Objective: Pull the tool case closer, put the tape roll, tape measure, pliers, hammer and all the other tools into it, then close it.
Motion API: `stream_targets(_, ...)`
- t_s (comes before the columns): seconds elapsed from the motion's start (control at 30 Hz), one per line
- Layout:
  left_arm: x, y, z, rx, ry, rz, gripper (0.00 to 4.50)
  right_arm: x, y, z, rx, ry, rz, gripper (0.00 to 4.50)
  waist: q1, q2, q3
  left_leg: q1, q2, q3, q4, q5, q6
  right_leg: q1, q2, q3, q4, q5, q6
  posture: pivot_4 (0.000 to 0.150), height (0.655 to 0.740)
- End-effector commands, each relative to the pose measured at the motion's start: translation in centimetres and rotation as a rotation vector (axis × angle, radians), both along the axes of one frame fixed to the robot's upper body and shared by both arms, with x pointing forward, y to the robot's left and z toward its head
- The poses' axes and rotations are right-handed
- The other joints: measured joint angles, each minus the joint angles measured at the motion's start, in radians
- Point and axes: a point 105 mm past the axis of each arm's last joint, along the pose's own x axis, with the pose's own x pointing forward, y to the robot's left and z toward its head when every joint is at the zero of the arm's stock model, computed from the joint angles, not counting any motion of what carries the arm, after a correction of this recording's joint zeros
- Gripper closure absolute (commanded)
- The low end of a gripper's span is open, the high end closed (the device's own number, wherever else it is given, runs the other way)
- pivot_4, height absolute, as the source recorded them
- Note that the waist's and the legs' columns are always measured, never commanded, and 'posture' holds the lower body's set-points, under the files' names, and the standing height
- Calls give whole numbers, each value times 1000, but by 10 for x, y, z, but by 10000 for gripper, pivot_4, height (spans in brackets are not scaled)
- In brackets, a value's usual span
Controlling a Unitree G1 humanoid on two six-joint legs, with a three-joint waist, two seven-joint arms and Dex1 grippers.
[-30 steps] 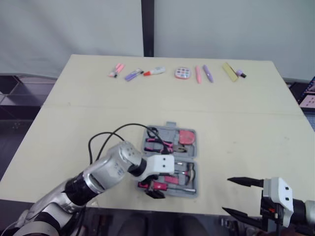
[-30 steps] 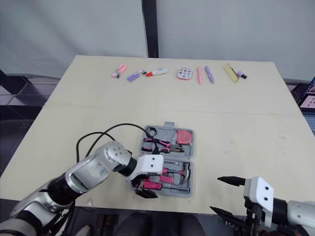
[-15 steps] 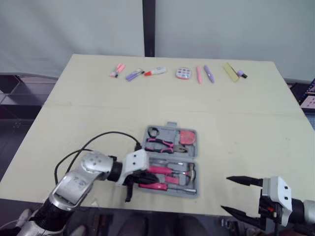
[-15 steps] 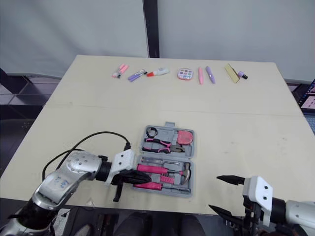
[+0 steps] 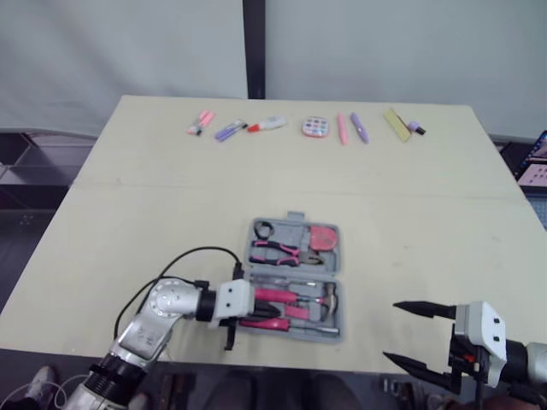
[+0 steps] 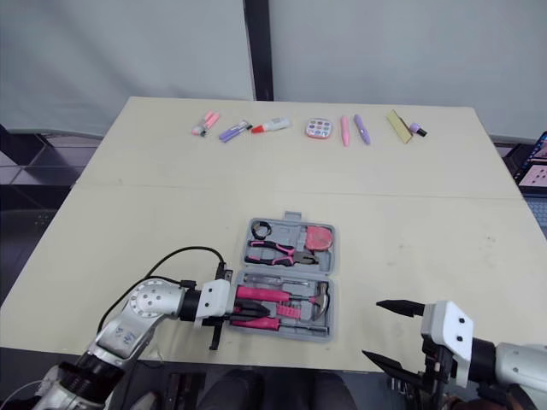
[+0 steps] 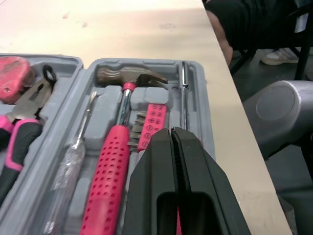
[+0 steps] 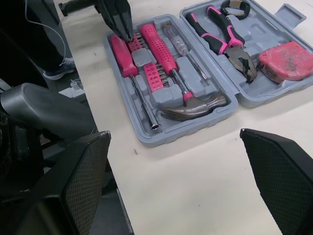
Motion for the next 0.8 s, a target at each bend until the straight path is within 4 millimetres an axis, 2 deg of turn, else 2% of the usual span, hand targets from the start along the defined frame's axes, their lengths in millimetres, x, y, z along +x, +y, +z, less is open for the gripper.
stream_targets(0.03, -6, -5, 1, -21, -6, -47, 43902, 0, 0, 10, -11, -37, 6, 0, 0, 0, 0, 0, 0, 0, 0, 0, 0, 0, 0, 0, 0, 0, 0, 1500, 7336)
stream_targets(0.33, -6, -7, -11, 19, 41, -29, 43902, -2, 0, 10, -12, -32, -1, 0, 0, 0, 0, 0, 0, 0, 0, 0, 0, 0, 0, 0, 0, 0, 0, 1500, 7336)
stream_targets(0.8, -4, -4, -17, 19, 65, 23, 43902, -6, 0, 9, -11, -23, -7, 0, 0, 0, 0, 0, 0, 0, 0, 0, 0, 0, 0, 0, 1, 0, 0, 1500, 7336)
